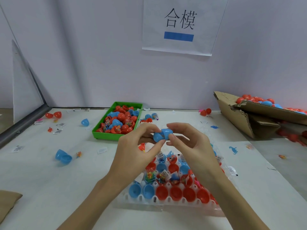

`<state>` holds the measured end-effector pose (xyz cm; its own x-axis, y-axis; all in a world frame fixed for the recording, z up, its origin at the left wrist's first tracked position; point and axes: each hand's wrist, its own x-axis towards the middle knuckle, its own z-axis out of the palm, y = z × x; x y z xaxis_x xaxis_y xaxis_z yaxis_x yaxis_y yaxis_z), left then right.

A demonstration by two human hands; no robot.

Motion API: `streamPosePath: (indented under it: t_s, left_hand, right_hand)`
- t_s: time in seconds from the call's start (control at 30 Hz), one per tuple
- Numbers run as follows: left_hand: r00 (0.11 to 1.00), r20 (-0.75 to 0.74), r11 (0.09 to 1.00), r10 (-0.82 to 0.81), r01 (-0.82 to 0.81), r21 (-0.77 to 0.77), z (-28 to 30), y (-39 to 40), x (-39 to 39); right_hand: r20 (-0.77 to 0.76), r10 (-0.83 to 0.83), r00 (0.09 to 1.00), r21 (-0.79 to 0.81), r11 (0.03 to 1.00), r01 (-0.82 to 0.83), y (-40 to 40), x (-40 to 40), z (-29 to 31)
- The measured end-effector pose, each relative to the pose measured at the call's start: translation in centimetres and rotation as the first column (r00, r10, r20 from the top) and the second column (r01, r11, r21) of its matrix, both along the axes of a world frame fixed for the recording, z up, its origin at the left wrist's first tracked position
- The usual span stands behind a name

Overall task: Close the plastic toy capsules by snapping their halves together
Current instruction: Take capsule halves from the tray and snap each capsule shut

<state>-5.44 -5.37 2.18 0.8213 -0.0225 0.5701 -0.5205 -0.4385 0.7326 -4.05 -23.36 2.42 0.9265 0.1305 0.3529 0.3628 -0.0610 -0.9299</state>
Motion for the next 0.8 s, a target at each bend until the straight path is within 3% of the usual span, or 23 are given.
streamPosePath:
  t_s: [0.13,0.37,0.8]
  left_hand:
    - [1.0,0.029,0.998,-0.006,0.005,0.06,0.07,0.15,0.05]
    - [0.991,-0.107,0.986,-0.081,0.063,-0.156,0.16,0.27,0.2]
    - [0.992,-0.083,0.976,-0.093,0.074,-0.204,0.4,0.19,0.0]
  right_hand:
    - [-0.003,-0.003,1.0,-0.039,0.999,0.003,0.25,-0.02,-0.14]
    - [0.079,-0.015,0.997,-0.075,0.997,0.021,0.08,-0.08,0.2]
    - [0.084,-0.046,0.995,0.007,0.999,0.045,0.49,-0.54,0.21]
